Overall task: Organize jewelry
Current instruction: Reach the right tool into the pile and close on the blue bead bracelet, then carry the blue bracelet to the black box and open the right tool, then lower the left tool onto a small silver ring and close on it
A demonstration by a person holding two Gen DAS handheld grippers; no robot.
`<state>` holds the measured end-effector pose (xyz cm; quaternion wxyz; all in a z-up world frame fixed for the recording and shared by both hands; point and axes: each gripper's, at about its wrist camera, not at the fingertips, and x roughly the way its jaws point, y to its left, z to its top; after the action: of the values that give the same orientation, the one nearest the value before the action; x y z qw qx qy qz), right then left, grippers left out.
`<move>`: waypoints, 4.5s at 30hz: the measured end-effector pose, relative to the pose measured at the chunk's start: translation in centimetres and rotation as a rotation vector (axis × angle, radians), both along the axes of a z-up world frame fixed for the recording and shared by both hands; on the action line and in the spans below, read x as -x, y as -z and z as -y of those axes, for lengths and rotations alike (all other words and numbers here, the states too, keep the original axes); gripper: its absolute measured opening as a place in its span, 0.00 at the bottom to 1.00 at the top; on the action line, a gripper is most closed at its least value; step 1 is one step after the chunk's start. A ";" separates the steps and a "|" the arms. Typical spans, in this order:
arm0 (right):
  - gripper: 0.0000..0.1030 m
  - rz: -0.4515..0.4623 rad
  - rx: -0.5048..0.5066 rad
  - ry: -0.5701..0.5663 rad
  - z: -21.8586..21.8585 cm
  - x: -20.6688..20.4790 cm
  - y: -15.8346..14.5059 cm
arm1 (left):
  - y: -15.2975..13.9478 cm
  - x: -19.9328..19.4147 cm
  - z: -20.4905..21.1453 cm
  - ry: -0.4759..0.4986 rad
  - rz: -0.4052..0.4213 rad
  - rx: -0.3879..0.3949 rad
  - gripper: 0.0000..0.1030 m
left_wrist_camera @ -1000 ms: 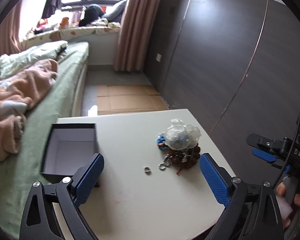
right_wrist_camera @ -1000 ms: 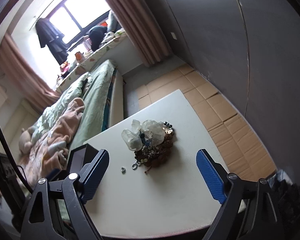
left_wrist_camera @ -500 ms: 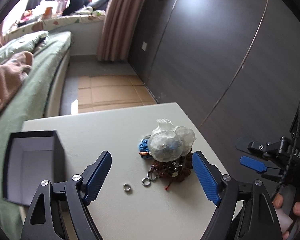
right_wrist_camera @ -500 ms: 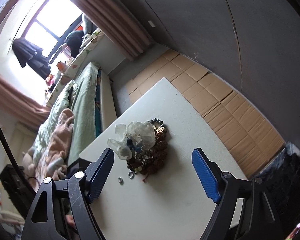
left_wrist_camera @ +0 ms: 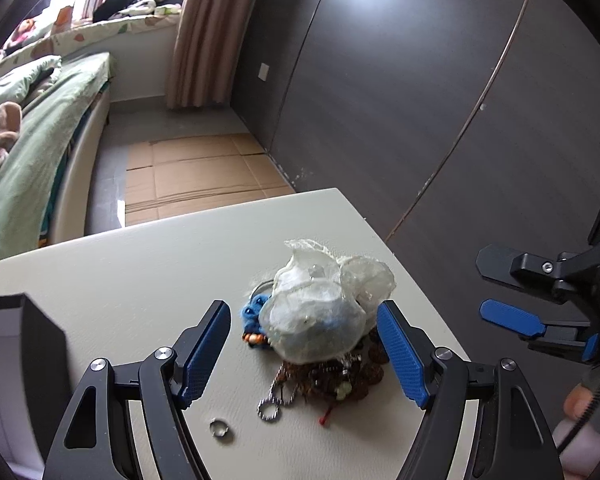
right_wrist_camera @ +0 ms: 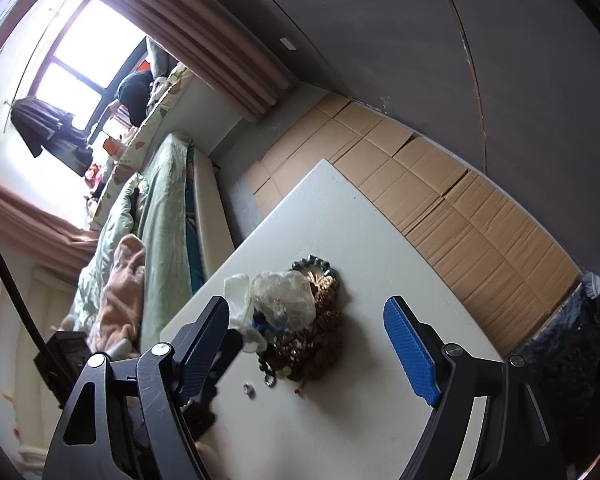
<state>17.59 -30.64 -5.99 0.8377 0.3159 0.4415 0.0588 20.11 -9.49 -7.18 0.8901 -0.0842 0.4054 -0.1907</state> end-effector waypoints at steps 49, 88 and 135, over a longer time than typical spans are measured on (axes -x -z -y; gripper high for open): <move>0.13 -0.102 0.168 -0.261 -11.5 -3.3 3.9 | -5.8 2.8 -11.1 -0.209 0.095 0.187 0.02; 0.12 0.237 -0.054 -0.491 -18.8 3.4 -2.1 | -6.4 8.6 -20.5 -0.467 0.078 0.203 0.84; 0.96 0.130 0.044 -0.324 -12.7 3.7 -2.1 | -7.1 9.8 -14.8 -0.358 0.094 0.069 0.84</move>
<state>13.93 -17.94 -3.90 0.8507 0.2175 0.4329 0.2038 10.31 5.26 -0.04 0.9244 -0.1763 0.3349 -0.0469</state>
